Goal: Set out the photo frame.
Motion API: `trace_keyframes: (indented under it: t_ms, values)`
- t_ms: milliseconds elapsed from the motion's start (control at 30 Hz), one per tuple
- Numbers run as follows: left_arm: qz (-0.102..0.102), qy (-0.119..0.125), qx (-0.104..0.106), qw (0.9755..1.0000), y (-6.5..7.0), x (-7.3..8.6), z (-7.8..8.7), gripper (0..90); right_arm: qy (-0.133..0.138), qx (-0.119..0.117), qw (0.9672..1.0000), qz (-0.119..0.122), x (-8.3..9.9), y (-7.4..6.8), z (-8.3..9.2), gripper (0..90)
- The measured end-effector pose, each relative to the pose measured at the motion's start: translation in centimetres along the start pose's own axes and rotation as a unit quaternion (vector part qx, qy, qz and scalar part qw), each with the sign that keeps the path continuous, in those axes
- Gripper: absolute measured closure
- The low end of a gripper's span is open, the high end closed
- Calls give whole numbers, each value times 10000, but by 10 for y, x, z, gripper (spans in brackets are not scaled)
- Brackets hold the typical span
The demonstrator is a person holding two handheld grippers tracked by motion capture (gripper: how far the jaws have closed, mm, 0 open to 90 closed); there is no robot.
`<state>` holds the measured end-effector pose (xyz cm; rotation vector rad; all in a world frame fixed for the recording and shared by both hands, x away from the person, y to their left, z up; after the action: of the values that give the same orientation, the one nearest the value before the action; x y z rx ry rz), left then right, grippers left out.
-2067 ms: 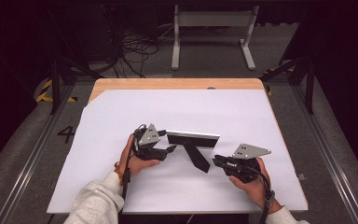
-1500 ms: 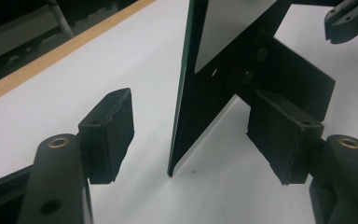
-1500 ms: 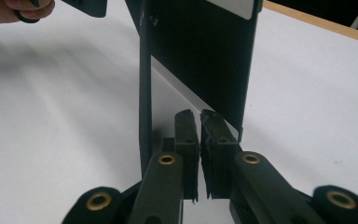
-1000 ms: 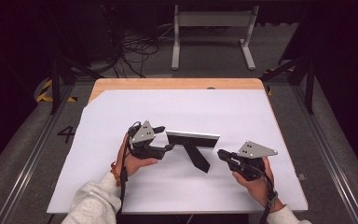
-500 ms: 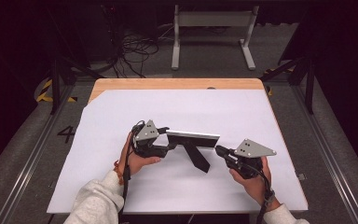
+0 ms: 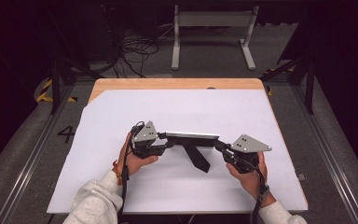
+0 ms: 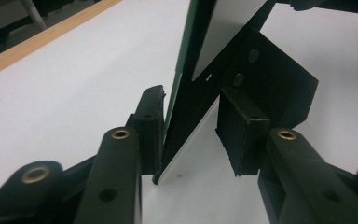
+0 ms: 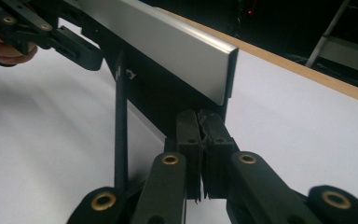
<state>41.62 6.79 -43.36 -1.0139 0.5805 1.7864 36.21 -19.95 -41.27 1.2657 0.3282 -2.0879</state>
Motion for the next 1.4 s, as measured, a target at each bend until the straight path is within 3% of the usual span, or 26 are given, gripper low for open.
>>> trace_keyframes:
  t_ms: [533, 833, 1000, 1100, 1400]
  values:
    - [-367, -74, -13, 9993, 10, 3, 18, 776, -56, 12, 9999, 114, -6, -2, -13, 885]
    - [-516, -114, -197, 9984, 19, 3, 26, 797, -44, 13, 10000, 32, -7, 1, -13, 879]
    - [-735, -170, -345, 9966, 26, 3, 29, 813, -32, 20, 10000, -6, -9, 0, -16, 873]
    - [-814, -195, -319, 9960, 30, 3, 31, 820, -32, 16, 10000, 0, -10, -1, -18, 874]
    - [-814, -176, -249, 9962, 35, 4, 32, 826, -2, -1, 10000, -92, -13, 0, -26, 876]
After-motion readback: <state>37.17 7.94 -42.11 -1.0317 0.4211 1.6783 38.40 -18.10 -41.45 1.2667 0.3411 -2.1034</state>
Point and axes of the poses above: each handheld gripper's, and its own axes: z roughly backward along the jaws, x roughly out of its underside, y roughly to its right, the point moved 4 cm from there along -z, roughly forward along the jaws, and after that the axes turned 5 degrees about -y, right-handed, at the moved point
